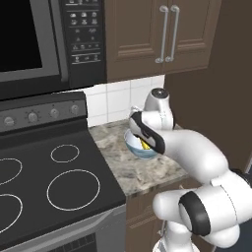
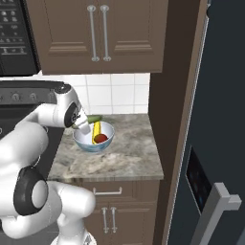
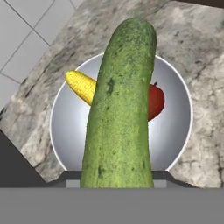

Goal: Take the corn, cucumber, and mango from the freezer and place them in the bowl on the counter.

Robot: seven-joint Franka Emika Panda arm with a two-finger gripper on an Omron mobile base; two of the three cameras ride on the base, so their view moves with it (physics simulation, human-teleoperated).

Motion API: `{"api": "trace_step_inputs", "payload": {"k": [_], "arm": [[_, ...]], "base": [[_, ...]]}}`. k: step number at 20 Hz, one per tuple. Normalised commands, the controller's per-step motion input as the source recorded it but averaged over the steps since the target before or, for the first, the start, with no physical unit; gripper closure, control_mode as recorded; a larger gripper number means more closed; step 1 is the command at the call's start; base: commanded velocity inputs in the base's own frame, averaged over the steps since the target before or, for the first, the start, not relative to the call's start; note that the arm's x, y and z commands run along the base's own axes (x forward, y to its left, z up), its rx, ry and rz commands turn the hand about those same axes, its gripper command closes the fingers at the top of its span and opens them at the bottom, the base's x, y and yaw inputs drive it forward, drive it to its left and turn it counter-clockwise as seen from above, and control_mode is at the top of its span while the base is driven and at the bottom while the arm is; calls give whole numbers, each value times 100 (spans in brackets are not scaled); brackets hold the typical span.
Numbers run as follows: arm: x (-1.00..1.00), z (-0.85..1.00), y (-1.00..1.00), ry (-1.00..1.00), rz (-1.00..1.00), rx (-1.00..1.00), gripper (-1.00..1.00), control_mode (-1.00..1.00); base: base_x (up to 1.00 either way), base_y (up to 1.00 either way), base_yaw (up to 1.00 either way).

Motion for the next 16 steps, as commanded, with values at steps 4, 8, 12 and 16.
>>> {"api": "trace_step_inputs", "payload": {"k": [4, 8, 12, 16], "arm": [[25, -56, 21, 0, -1, -6, 100, -100], [43, -33, 2, 0, -3, -5, 100, -100], [65, -15, 0, 0, -4, -2, 100, -100], [69, -7, 0, 0, -6, 0, 100, -100]], "base": [[0, 0, 0], [0, 0, 0], [0, 0, 0], [0, 0, 0]]}}
